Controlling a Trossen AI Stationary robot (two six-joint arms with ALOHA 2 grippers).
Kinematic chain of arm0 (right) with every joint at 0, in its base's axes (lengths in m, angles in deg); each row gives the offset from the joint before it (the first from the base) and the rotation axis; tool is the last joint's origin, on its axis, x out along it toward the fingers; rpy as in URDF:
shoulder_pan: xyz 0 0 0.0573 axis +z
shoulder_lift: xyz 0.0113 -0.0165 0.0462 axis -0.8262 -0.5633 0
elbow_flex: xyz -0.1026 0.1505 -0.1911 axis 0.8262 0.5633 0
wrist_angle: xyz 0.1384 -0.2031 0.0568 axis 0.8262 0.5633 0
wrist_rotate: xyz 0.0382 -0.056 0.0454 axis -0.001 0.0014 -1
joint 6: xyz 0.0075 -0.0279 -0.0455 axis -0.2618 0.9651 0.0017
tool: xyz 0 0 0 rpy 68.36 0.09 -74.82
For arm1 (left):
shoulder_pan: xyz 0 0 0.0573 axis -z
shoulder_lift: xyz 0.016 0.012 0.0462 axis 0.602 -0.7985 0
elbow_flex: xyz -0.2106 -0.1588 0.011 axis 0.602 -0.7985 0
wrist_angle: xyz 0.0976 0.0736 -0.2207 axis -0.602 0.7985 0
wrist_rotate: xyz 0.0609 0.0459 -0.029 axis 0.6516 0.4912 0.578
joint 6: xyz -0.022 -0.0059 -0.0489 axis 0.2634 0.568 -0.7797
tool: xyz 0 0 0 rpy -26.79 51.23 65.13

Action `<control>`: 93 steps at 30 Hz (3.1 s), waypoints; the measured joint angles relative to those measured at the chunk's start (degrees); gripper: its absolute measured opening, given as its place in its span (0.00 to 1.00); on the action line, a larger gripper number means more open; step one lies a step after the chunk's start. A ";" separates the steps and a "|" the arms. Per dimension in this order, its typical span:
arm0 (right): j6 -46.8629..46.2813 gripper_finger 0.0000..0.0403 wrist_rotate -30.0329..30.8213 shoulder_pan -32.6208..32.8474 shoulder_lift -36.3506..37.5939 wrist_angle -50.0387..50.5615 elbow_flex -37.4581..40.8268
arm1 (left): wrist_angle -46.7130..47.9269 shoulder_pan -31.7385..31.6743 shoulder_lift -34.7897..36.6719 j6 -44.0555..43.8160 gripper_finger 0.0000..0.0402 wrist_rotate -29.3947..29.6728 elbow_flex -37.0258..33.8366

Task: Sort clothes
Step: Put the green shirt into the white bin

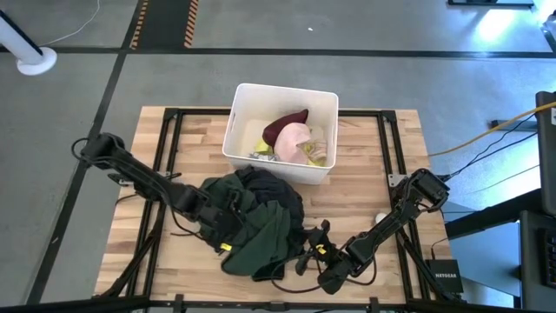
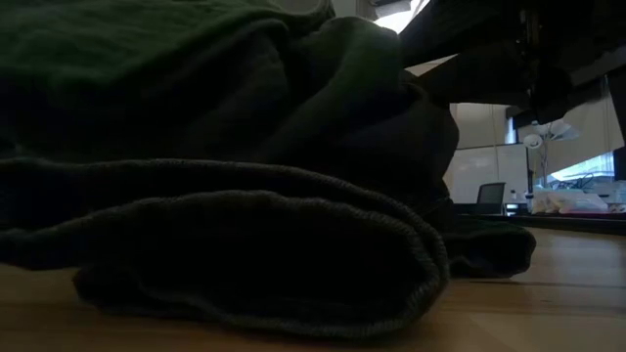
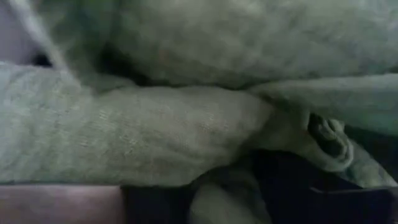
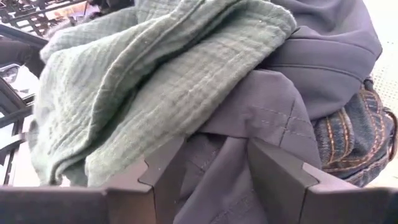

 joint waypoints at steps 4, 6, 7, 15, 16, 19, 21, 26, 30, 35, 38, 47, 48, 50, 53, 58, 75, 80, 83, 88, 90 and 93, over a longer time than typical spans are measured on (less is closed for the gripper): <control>0.00 0.47 0.00 0.00 0.00 0.00 0.00 | -0.93 0.07 -0.71 1.12 0.20 3.18 0.00; 0.00 0.47 0.00 0.00 0.00 0.00 0.00 | -3.27 0.04 -0.04 0.36 0.09 4.00 -0.07; 0.00 0.47 0.00 0.00 0.00 0.02 0.00 | -5.17 -0.01 0.51 0.02 0.05 4.28 -0.07; 0.00 0.47 0.00 0.02 -0.02 0.02 0.00 | -22.83 1.09 8.10 6.22 0.02 4.68 1.25; 0.00 0.47 0.00 0.02 -0.02 0.02 0.00 | -22.86 1.06 9.34 7.14 0.02 4.66 1.57; 0.00 0.47 0.00 0.00 -0.02 0.02 0.00 | -23.87 0.55 13.20 9.37 0.02 5.93 2.48; 0.02 0.47 0.00 0.02 -0.02 0.02 0.00 | -25.36 0.13 15.51 11.15 0.02 7.04 3.22; 0.00 0.47 0.01 0.00 -0.02 0.00 0.00 | -30.46 -1.36 19.53 17.53 0.02 7.71 5.38; 0.00 0.47 0.02 0.00 -0.02 -0.15 0.00 | -37.23 -3.44 20.43 22.70 0.02 7.94 7.00; 0.00 0.47 0.02 0.01 -0.02 -0.19 0.00 | -41.97 -6.16 20.50 30.38 0.01 7.80 10.41; 0.00 0.47 0.02 0.00 -0.02 -0.18 0.00 | -42.13 -8.46 20.52 33.35 0.02 7.81 13.01; 0.02 0.47 0.02 0.01 -0.02 -0.17 0.00 | -47.01 -15.96 20.51 39.28 0.03 7.62 18.09; 0.02 0.47 0.02 0.02 -0.02 -0.17 0.00 | -48.38 -16.97 20.52 39.41 0.03 7.23 18.48; 0.02 0.47 0.02 0.00 -0.02 -0.17 0.00 | -51.37 -19.18 20.50 39.27 0.03 5.65 19.34; 0.02 0.47 0.02 0.00 -0.02 -0.17 0.00 | -56.74 -22.31 19.79 38.24 0.03 2.77 20.80; 0.04 0.47 0.04 0.00 -0.02 -0.13 0.00 | -61.65 -27.20 17.29 38.07 0.03 -2.03 24.23; 0.17 0.47 0.04 0.00 -0.02 0.07 0.00 | -78.73 -40.43 3.25 25.59 0.03 -9.05 32.98; 0.18 0.47 -0.45 0.00 -0.02 0.23 0.00 | -73.41 -43.02 1.25 24.36 0.03 -8.90 32.96; 0.20 0.47 -0.64 0.00 -0.02 0.26 0.00 | -69.36 -44.48 -0.20 22.54 0.03 -8.87 32.96; 0.18 0.47 -0.87 0.00 -0.02 0.25 0.00 | -61.54 -45.59 -3.12 19.67 0.03 -8.88 32.94; 0.17 0.47 -0.92 0.00 -0.02 0.24 0.00 | -59.52 -45.59 -4.38 18.27 0.03 -8.84 32.89; 0.17 0.47 -1.47 0.00 -0.02 0.24 0.00 | -57.20 -45.55 -6.00 15.37 0.03 -8.89 32.89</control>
